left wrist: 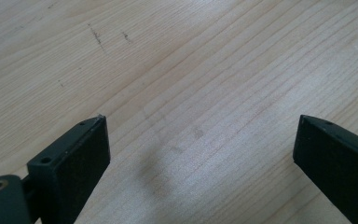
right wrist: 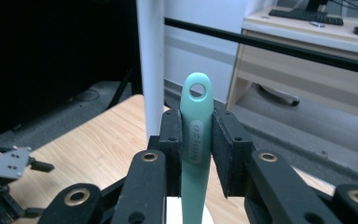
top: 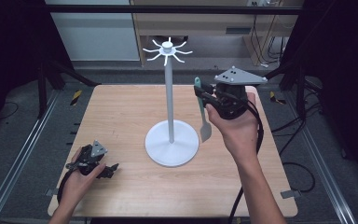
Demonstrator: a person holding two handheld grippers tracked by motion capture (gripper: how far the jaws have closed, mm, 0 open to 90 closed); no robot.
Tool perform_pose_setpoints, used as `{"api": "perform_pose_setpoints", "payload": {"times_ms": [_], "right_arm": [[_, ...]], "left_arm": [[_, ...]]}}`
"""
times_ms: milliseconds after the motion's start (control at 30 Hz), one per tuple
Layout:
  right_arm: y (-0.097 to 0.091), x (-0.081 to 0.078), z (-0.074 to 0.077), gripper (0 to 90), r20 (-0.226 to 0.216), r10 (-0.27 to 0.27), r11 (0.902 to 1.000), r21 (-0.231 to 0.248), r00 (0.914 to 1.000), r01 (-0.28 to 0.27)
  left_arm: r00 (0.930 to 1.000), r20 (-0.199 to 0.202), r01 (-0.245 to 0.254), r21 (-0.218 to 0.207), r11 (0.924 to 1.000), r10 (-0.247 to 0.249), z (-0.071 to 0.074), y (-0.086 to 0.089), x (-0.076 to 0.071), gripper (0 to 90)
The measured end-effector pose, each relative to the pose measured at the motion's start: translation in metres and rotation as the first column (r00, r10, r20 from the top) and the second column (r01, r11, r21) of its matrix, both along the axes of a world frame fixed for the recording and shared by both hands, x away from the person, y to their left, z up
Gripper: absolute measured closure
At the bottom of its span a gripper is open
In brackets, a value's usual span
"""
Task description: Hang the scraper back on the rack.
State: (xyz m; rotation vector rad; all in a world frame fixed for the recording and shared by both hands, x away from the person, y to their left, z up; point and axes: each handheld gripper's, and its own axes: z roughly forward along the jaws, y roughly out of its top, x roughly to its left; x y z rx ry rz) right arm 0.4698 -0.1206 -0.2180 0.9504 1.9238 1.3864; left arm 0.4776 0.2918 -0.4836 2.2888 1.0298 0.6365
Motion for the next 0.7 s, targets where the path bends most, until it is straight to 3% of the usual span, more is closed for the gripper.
{"api": "perform_pose_setpoints", "payload": {"times_ms": [700], "right_arm": [[0.010, -0.003, 0.029, 74.6, 0.062, 0.043, 0.9977, 0.050, 0.9972, -0.046]], "left_arm": [[1.0000, -0.003, 0.005, 0.004, 1.0000, -0.005, 0.000, 0.000, 0.000, 3.5]]}}
